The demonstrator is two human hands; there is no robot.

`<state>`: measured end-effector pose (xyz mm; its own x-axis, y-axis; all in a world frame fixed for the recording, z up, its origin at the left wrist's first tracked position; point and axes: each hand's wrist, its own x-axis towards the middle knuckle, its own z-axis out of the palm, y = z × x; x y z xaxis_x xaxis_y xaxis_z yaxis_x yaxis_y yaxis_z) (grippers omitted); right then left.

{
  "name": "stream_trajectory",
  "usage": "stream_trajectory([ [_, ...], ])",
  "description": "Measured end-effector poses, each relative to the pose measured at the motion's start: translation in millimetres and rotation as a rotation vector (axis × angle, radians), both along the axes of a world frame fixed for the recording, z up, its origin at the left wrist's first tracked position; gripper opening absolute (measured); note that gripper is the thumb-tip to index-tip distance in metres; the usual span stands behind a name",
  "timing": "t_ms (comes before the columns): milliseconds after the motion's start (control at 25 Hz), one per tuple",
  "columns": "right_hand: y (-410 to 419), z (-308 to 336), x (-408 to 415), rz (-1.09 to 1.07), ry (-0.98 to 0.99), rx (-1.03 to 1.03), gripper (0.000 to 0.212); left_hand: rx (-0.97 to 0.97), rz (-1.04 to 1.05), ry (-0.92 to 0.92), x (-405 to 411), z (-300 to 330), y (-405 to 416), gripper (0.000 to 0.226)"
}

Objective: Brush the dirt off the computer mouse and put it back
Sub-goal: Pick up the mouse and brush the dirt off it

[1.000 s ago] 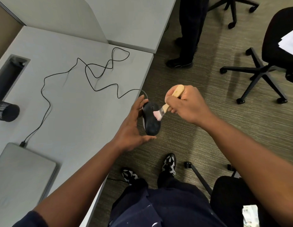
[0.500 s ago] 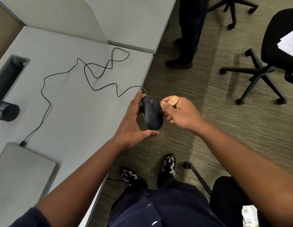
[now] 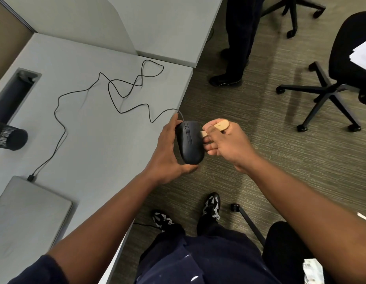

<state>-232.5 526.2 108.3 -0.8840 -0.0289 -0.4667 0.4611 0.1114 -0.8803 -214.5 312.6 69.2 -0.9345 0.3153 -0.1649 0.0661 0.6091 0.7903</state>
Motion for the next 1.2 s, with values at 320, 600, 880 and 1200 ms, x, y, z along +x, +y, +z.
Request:
stream_trajectory([
  [320, 2, 25, 1, 0.107, 0.626, 0.223, 0.013, -0.127, 0.006, 0.144, -1, 2, 0, 0.167],
  [600, -3, 30, 1, 0.383, 0.466, 0.480, 0.020, -0.165, 0.032, 0.201, -4, 3, 1, 0.163],
  [880, 5, 36, -12, 0.248, 0.559, 0.352, 0.016, -0.206, 0.000, 0.206, -4, 3, 0, 0.159],
  [1200, 6, 27, -1, 0.525, 0.434, 0.442, 0.020, -0.153, 0.058, 0.185, -3, 3, -5, 0.157],
])
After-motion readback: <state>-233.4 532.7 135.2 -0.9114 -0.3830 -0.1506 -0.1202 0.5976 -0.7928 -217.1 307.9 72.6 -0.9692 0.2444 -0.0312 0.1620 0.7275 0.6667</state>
